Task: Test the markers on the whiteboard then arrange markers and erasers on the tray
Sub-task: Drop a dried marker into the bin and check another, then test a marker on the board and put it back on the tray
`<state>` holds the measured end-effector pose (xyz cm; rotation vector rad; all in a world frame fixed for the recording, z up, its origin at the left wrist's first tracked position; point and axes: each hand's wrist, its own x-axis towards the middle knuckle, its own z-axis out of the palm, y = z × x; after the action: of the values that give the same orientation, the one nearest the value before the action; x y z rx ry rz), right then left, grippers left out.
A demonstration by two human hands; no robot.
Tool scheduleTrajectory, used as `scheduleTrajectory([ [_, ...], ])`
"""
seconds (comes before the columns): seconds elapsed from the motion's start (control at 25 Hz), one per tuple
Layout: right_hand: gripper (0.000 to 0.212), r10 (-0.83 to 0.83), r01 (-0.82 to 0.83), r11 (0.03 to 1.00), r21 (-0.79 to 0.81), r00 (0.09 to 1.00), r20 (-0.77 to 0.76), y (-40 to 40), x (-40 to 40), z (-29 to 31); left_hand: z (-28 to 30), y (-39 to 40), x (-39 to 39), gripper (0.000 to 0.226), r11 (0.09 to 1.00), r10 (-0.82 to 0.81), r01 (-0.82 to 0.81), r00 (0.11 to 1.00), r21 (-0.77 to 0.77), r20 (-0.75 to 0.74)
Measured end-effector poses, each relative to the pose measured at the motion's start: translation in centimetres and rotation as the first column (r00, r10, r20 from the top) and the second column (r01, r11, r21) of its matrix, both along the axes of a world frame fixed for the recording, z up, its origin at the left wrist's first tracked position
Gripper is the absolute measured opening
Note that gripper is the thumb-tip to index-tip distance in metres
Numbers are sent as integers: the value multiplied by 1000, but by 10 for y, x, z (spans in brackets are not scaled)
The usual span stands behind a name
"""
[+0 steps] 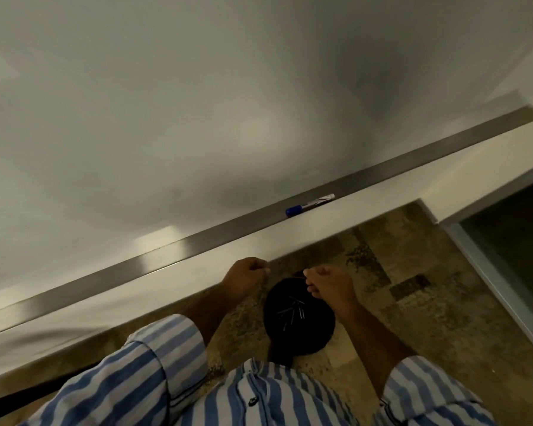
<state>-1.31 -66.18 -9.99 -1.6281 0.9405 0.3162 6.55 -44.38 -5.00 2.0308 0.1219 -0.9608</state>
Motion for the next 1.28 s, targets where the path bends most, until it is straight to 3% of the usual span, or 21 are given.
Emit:
scheduleTrajectory([
  [0.2, 14, 32, -23, 997, -79, 992, 120, -12, 42, 29, 14, -27, 30, 17, 974, 181, -171, 982, -146, 55],
  [0.44, 29, 154, -67, 942, -330, 957, 246, -37, 96, 68, 27, -58, 62, 35, 934, 316, -290, 944, -209, 100],
  [0.52, 34, 172, -51, 928, -368, 937, 303, -45, 110, 71, 24, -64, 70, 31, 934, 318, -295, 944, -203, 90],
  [0.68, 57, 326, -222, 841, -493, 936, 136, -59, 137, 63, 24, -77, 78, 51, 926, 324, -315, 946, -205, 9],
  [0.76, 62, 355, -285, 839, -464, 932, 71, -61, 141, 57, 24, -85, 80, 51, 936, 307, -298, 952, -186, 16],
  [0.88, 58, 311, -245, 875, -417, 946, 96, -57, 137, 51, 24, -95, 79, 50, 954, 276, -264, 959, -143, 70],
  [1.08, 42, 77, 17, 951, -309, 954, 290, -41, 134, 63, 27, -92, 73, 49, 882, 432, -422, 902, -212, 3],
  [1.2, 36, -161, 190, 982, -24, 886, 435, -23, 131, 81, 37, -79, 69, 30, 746, 565, -566, 817, -349, -117],
  [1.28, 36, -320, 227, 943, 245, 826, 464, -8, 133, 103, 55, -66, 69, 20, 652, 628, -624, 763, -430, -154],
])
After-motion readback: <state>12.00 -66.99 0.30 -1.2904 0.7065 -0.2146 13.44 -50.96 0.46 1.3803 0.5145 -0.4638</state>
